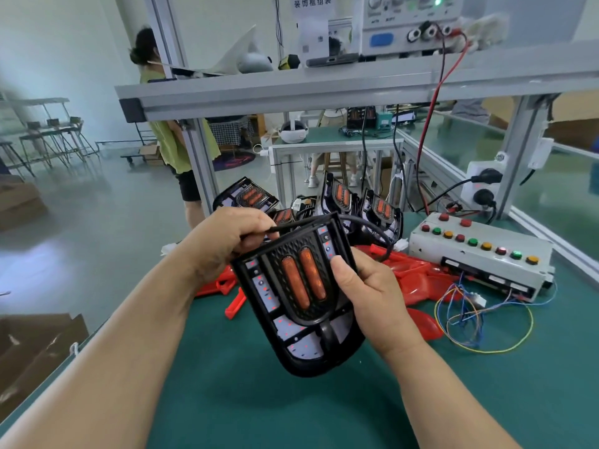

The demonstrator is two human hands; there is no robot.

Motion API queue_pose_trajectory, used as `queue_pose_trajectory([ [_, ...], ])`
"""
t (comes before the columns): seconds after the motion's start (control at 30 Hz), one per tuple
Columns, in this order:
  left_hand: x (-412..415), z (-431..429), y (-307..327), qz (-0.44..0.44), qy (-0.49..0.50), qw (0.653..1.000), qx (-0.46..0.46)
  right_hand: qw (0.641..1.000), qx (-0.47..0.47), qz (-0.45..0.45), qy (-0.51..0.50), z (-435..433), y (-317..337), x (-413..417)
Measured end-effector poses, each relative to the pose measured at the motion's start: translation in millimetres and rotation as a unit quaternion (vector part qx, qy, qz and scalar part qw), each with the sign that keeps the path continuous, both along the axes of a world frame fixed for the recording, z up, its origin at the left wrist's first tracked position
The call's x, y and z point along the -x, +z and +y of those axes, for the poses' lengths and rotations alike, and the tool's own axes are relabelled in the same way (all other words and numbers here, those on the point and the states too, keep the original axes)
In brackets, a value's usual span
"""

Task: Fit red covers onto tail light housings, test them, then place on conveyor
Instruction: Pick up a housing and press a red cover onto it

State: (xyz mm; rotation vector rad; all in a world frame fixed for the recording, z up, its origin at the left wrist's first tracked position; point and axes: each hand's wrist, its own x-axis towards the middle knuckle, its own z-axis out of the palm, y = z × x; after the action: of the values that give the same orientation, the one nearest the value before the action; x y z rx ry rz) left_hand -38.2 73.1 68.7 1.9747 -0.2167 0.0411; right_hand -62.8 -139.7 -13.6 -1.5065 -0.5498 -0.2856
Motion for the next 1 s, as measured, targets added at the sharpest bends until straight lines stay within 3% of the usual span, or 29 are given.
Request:
queue_pose_trajectory([
  [0.13, 1, -1, -6, 0.013, 0.017, 0.985, -0.171, 0.997, 0.038, -0.03, -0.056, 3, -2, 1],
  [0.27, -3, 0, -10, -0.015, 0.083, 0.979, -0.184, 0.997, 0.066, -0.014, -0.033, 0, -2, 0],
  [0.4, -5, 13, -15, -0.012, 0.168, 0.982, -0.079, 0.997, 0.075, -0.006, -0.008, 2, -2, 2],
  [0.53, 1, 17, -11, 0.004, 0.091, 0.984, -0.153, 0.989, 0.095, -0.065, -0.092, 6, -2, 2],
  [0.7, 9, 16, -2, 0.045, -0.024, 0.978, -0.2, 0.95, 0.153, -0.194, -0.188, 4, -1, 2],
  [0.9, 24, 20, 9, 0.005, -0.074, 0.985, -0.156, 0.963, 0.19, -0.108, -0.157, 3, -1, -1],
  [1.0, 30, 13, 10, 0.007, -0.124, 0.97, -0.209, 0.971, 0.162, -0.078, -0.155, 3, 0, 1],
])
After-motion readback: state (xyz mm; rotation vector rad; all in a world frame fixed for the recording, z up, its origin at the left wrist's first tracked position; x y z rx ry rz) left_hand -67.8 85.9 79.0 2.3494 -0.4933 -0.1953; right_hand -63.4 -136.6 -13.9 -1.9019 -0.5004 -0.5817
